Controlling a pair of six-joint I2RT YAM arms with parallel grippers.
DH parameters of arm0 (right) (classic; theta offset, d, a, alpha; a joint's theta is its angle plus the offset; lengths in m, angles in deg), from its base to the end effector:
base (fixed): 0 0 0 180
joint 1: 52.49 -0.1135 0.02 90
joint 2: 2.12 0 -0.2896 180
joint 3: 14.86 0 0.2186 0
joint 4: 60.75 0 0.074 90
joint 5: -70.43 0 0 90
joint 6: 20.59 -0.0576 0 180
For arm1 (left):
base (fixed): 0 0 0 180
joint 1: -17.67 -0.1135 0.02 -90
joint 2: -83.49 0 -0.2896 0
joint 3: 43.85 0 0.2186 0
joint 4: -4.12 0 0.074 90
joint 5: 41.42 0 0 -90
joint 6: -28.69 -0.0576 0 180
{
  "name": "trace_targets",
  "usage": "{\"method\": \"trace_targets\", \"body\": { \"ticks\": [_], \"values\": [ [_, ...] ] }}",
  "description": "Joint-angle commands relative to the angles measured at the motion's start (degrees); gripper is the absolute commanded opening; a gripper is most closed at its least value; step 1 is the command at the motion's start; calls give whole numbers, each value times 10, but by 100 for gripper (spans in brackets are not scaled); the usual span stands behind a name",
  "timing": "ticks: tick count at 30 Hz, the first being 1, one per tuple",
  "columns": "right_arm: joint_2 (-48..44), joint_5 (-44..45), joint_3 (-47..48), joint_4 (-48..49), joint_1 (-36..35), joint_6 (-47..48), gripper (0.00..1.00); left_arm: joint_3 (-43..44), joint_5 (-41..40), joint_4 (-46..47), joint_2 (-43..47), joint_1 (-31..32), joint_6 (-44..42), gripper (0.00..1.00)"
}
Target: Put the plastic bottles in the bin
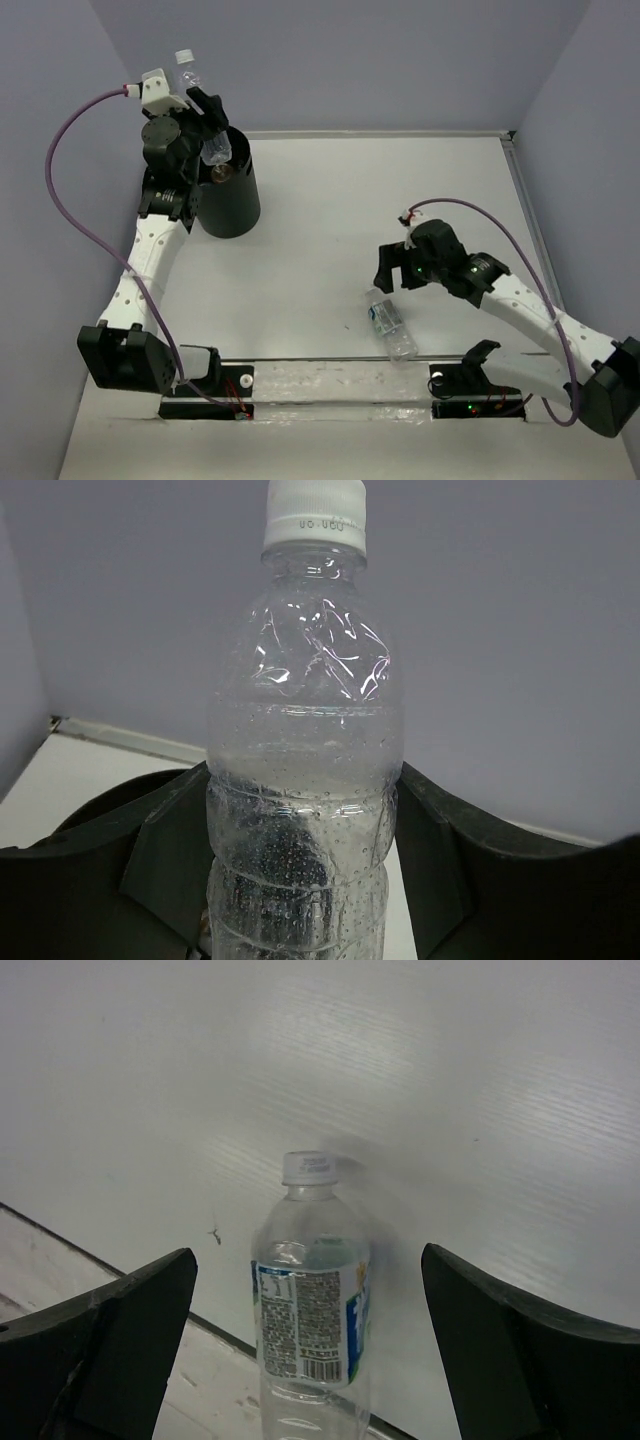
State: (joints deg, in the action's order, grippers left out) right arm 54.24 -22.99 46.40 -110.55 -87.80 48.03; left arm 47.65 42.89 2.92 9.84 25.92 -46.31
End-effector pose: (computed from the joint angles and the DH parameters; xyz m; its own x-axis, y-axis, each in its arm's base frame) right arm 0.1372 0.1014 0.2805 -0.7593 -0.0919 -0.6442 -0.3594 0.8845 0.2974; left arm 0.2704 -0.0334 0.4960 0.2613 -0.2981 -0.9181 0.1205 0.9537 -0.2754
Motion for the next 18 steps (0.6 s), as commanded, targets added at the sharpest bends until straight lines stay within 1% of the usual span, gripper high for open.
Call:
{"method": "trace_targets", "body": {
  "ticks": [1,3,6,8,10,14,18],
  "values": [
    [77,19,8,57,-83,-32,100,-24,-35,36,8,-52,33,73],
    [99,31,13,60,-98,-36,100,-42,-16,43,6,-74,40,73],
    [134,77,24,57,-109,-38,100,-67,-18,67,1,-77,36,73],
    [146,113,32,50,-115,-44,100,-76,-37,87,-4,-77,29,73],
    [153,128,38,43,-115,-46,100,-94,-54,108,-14,-78,20,74],
    [182,130,42,38,-126,-48,100,-91,-55,123,-46,-78,6,76],
    [208,113,43,36,-137,-55,100,-104,-56,144,-63,-78,18,76]
  ]
}}
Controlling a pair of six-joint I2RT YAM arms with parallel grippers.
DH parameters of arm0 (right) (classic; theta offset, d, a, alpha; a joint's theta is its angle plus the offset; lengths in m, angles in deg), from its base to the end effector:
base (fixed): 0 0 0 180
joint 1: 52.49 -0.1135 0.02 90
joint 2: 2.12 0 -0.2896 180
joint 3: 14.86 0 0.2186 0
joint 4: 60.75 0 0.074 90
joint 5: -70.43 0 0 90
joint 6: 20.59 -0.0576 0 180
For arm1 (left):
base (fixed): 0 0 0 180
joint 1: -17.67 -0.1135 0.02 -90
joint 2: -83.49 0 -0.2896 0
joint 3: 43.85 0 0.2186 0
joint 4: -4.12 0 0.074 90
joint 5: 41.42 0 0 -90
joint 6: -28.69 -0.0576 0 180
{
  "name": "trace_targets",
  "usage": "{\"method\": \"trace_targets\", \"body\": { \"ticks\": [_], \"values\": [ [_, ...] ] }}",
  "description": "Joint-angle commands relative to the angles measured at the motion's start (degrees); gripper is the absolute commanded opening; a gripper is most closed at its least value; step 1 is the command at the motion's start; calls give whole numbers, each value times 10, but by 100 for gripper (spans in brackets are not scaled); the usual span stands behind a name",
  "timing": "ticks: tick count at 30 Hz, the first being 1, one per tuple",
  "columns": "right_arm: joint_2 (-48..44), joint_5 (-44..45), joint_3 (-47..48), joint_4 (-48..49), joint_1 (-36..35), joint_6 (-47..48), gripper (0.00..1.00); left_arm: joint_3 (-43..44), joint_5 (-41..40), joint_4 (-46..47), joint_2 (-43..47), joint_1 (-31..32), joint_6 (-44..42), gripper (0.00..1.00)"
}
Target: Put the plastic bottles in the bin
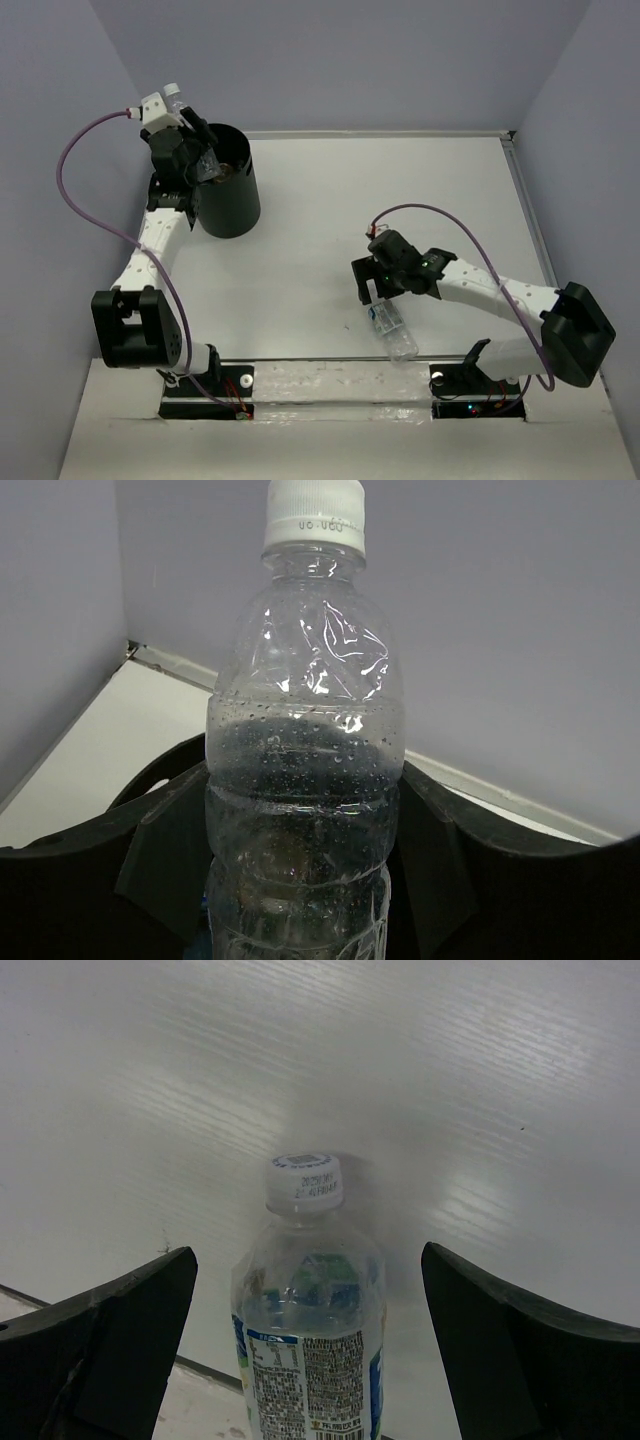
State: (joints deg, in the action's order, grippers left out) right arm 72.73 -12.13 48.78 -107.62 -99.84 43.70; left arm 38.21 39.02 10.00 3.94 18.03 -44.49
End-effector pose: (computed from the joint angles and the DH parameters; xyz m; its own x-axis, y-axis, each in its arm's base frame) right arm 0.1600 0.1627 0.2392 -0.8144 -0.2492 -0.5241 -0.3658 0.9215 0.1303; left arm 0.3153 0.0076 0.4270 0.1854 -0.2865 -0.9400 -0.1091 0.9446 -0.3095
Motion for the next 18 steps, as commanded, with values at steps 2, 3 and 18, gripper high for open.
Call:
{"method": "trace_targets", "body": {
  "ticks": [2,3,18],
  "values": [
    [24,3,20,5,-17,-16,100,-21,-19,85,-7,1,1,76],
    [24,4,21,3,-22,-16,100,-25,-20,88,-9,1,-1,77],
    [57,7,20,-35,-27,-23,100,-10,3,108,73,42,-4,99]
  ]
}}
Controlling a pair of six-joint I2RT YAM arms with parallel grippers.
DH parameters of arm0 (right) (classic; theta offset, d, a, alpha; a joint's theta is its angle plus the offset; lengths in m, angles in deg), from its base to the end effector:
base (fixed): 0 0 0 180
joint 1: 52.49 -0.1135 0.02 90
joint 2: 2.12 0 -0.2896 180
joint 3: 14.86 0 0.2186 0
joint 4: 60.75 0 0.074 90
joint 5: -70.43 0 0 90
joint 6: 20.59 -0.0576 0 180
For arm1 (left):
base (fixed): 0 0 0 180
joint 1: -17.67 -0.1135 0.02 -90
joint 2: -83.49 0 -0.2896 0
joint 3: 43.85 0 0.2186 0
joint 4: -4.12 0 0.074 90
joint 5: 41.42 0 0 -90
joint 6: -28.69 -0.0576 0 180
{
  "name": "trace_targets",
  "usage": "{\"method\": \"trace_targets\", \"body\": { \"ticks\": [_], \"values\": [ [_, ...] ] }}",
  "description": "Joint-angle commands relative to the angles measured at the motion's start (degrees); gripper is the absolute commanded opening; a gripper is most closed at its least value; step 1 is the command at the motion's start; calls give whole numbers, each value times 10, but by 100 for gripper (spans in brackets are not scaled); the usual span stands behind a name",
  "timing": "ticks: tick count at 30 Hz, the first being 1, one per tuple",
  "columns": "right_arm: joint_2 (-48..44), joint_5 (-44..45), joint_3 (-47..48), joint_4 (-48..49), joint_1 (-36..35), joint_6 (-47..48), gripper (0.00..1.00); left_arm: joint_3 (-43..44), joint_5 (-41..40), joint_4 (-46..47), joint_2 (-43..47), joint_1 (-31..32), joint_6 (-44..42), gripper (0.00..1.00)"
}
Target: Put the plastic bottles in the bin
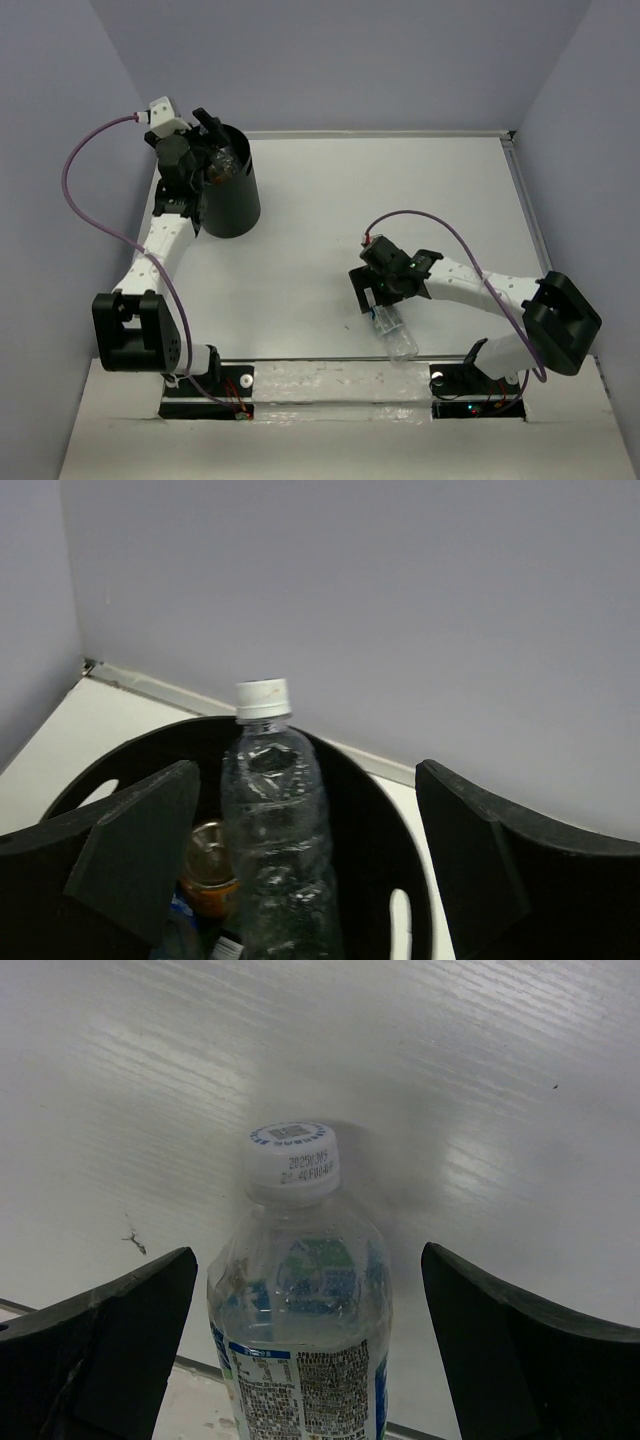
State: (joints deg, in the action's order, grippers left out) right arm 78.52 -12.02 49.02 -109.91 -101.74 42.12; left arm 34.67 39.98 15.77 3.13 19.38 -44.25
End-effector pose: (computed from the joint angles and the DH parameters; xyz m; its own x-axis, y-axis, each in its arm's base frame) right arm 0.1596 0.1736 0.2165 -0.8579 -0.2993 -0.4176 -0.3631 0.9283 0.0805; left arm 0.3191 -0.0009 0.4143 0.1974 -0.2961 -0.9345 -0.0626 0.9475 -0.3134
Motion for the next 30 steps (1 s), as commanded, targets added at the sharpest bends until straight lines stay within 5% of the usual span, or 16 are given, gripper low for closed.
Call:
{"method": "trace_targets", "body": {
  "ticks": [1,7,10,12,16,21,30],
  "values": [
    [-1,7,18,-15,-8,-7,100,25,-8,50,94,35,-2,99],
    [30,1,29,-30,-8,7,98,-7,-5,33,206,91,32,99],
    [30,5,30,-31,-8,9,78,-24,4,-6,267,111,43,99],
    [21,8,37,-31,-8,11,56,-38,27,-50,301,114,49,99],
    [-1,2,85,-40,-8,28,43,-87,52,-129,394,114,43,99],
    [-5,-10,212,-54,-8,67,41,-84,97,-214,444,114,30,99],
    [170,-98,669,109,-8,158,38,-17,132,-232,549,117,38,99]
  ]
}}
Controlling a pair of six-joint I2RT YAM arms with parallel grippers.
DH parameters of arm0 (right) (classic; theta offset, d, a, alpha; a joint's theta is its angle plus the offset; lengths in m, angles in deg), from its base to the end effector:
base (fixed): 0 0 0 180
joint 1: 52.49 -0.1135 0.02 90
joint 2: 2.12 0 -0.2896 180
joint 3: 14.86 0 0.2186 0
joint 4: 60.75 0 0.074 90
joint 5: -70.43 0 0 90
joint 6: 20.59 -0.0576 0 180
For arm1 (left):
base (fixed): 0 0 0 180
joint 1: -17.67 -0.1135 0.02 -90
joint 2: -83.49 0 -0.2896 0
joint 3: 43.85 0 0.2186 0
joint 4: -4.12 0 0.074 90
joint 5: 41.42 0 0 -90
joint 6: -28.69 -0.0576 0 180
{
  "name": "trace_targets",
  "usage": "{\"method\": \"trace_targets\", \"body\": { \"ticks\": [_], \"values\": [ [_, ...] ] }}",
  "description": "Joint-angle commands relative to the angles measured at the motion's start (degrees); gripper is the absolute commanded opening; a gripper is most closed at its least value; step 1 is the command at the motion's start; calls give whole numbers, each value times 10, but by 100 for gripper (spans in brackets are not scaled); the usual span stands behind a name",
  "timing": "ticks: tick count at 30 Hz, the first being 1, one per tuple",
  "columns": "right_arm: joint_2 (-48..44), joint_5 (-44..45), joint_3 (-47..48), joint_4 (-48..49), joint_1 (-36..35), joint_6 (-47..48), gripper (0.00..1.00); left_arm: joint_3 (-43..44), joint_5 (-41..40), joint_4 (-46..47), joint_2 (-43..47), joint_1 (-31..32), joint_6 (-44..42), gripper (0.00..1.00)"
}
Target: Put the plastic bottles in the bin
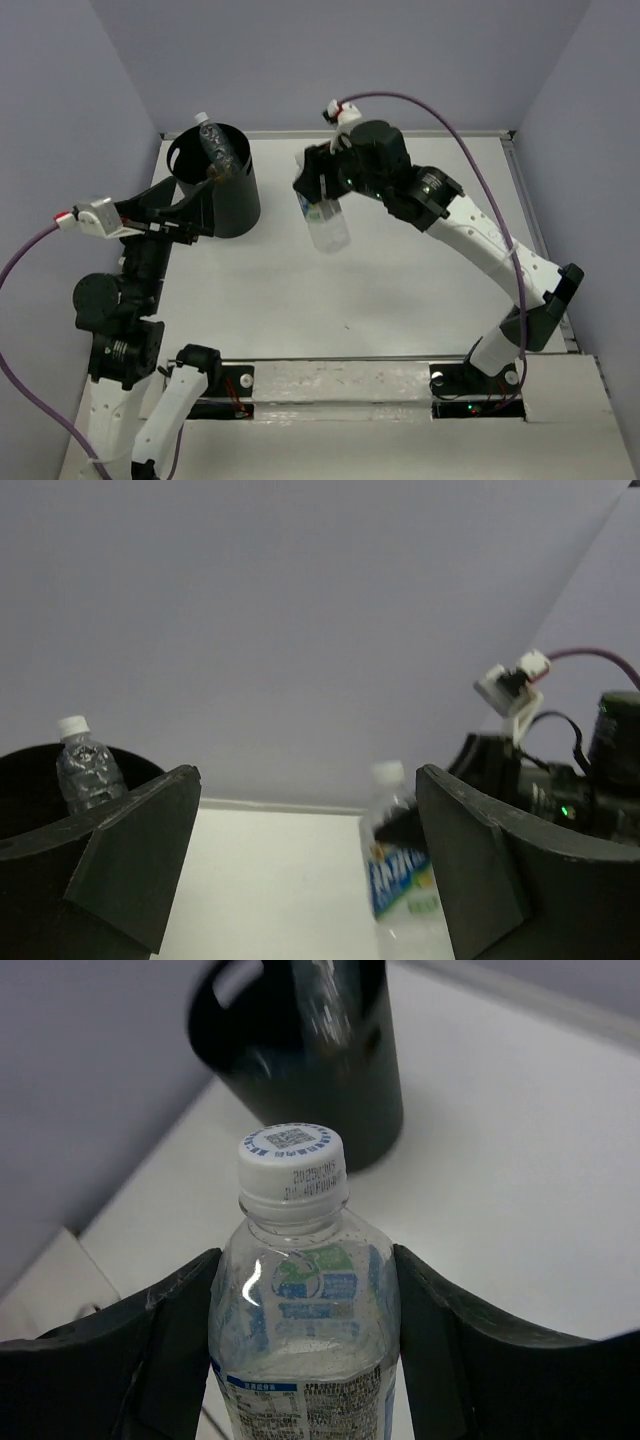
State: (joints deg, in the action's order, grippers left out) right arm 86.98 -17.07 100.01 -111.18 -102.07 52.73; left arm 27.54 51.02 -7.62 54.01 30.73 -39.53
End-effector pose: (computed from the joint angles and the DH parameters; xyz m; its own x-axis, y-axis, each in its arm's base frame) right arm 0.2171 0.2510 0.4432 -0.4701 -0.1097 -0.8758 -0.6263 0.7406 0.2434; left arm 0.0426 -0.0124 0.4681 0.3575 -0.4635 -0.8108 0.4246 0.8539 -0.3009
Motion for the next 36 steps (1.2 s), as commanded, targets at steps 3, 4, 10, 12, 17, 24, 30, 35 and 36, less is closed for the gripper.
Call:
{"method": "trace_targets", "body": {
  "ticks": [3,4,10,12,17,24,30,35,36],
  "values": [
    [187,-54,303,178,-5,53,37,54,-17,-15,52,27,-31,99],
    [209,-59,330,198,-5,48,37,41,-28,-15,59,37,-37,99],
    [360,-58,470,445,-5,25,34,-17,-146,31,83,90,-54,99],
    [382,-52,471,513,-5,15,34,-37,-164,48,100,94,-48,99],
    [492,-12,530,662,-5,-25,34,-93,-184,93,140,102,-42,99],
    [569,9,536,718,-5,-69,33,-112,-185,106,130,108,-45,99],
    [600,10,520,708,-5,-64,33,-123,-173,115,127,104,-41,99],
    [599,-13,490,679,-5,-41,42,-125,-175,116,124,96,-39,99],
    [597,-14,481,676,-5,-38,43,-125,-174,116,123,95,-39,99]
  ]
}}
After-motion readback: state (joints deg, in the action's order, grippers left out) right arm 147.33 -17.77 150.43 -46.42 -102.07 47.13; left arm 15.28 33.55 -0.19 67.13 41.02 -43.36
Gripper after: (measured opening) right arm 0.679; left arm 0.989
